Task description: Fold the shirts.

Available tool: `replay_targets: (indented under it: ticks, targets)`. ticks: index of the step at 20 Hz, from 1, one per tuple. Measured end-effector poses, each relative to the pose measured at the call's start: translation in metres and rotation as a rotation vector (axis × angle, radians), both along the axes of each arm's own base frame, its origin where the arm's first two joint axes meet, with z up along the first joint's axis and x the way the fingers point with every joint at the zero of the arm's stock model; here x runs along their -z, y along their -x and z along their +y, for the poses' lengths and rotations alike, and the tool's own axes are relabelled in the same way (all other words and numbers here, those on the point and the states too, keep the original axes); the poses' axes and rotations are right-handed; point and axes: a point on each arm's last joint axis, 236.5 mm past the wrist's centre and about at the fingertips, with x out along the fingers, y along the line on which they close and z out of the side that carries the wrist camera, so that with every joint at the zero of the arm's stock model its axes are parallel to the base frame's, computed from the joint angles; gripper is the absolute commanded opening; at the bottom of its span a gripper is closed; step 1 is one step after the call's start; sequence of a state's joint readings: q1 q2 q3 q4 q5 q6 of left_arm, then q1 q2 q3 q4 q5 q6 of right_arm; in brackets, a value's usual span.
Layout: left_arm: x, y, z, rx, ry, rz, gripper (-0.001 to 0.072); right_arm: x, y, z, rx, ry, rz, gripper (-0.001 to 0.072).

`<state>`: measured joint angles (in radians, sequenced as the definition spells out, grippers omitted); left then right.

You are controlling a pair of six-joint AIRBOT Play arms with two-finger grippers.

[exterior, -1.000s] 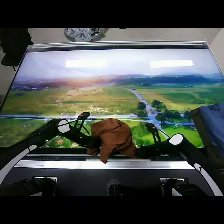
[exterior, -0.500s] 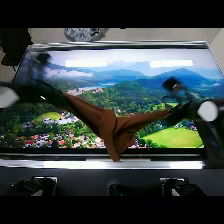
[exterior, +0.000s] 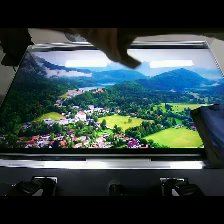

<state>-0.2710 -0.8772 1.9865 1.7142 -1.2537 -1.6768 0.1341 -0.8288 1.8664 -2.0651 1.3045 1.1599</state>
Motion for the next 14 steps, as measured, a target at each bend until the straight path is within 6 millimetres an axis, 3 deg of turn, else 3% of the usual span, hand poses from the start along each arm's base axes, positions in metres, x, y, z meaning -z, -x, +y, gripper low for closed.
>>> replay_targets:
  ticks: [4,10,14]
  targets:
    - [0.017,0.009,0.016,-0.054,-0.03,0.069,0.003,0.017,0.026,-0.009,0.036,-0.016,0.101,0.0044]
    - [0.045,0.018,0.019,-0.057,-0.051,0.165,0.0029,0.043,0.063,-0.01,0.04,-0.058,0.225,0.0044]
    - [0.094,0.025,0.02,-0.06,-0.074,0.3,0.003,0.08,0.084,-0.002,0.028,-0.114,0.37,0.0045]
